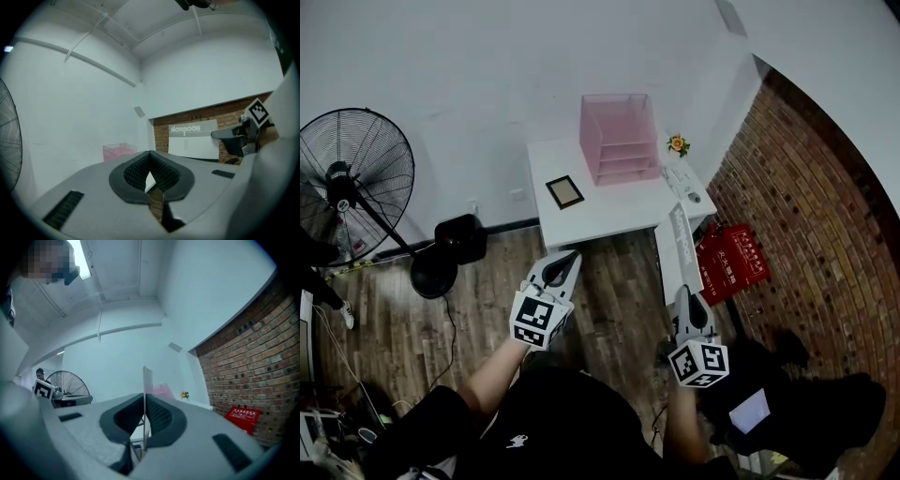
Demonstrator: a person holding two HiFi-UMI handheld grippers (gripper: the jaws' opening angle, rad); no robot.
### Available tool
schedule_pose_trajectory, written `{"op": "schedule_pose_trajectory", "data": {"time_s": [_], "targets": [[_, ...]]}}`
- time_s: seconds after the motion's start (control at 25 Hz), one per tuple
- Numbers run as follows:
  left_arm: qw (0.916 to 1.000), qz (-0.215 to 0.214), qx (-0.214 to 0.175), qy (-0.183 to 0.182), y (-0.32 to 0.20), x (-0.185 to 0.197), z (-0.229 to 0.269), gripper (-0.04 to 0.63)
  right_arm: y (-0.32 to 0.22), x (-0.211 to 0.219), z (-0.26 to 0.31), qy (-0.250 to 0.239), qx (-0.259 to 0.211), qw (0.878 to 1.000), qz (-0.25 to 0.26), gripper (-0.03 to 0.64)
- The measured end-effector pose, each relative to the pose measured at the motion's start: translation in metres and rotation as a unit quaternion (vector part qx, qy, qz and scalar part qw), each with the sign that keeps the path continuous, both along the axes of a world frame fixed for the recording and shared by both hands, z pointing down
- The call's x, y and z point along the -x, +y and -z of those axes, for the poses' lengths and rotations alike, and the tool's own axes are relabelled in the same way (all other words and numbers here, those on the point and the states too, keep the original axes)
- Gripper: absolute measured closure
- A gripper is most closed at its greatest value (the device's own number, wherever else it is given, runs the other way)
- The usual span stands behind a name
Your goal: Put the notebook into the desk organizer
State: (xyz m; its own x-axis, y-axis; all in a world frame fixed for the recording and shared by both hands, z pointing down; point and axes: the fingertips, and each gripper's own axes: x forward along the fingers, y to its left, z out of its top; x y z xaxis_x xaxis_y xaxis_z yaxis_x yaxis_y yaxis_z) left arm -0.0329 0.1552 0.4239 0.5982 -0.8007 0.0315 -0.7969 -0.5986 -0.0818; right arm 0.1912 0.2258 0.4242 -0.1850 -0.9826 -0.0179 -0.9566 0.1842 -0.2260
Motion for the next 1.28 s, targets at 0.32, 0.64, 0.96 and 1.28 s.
{"op": "schedule_pose_trajectory", "data": {"time_s": [0.32,0.64,0.96,1.28], "targets": [[0.9999,0.008,0.005,-0.01,-0.019,-0.007,-0.002,0.592,-0.025,-0.006,0.0,-0.005,0.003,1.0,0.013,0.606],[0.9997,0.004,0.009,-0.022,-0.051,-0.014,-0.009,0.592,-0.054,-0.009,-0.006,-0.015,0.012,1.0,0.014,0.606],[0.9996,-0.002,0.017,-0.023,-0.107,-0.024,-0.02,0.592,-0.106,-0.014,-0.012,-0.014,0.021,1.0,0.01,0.606],[0.9993,-0.006,0.026,-0.027,-0.184,-0.024,-0.013,0.592,-0.181,-0.009,-0.003,-0.011,0.027,1.0,0.009,0.606]]}}
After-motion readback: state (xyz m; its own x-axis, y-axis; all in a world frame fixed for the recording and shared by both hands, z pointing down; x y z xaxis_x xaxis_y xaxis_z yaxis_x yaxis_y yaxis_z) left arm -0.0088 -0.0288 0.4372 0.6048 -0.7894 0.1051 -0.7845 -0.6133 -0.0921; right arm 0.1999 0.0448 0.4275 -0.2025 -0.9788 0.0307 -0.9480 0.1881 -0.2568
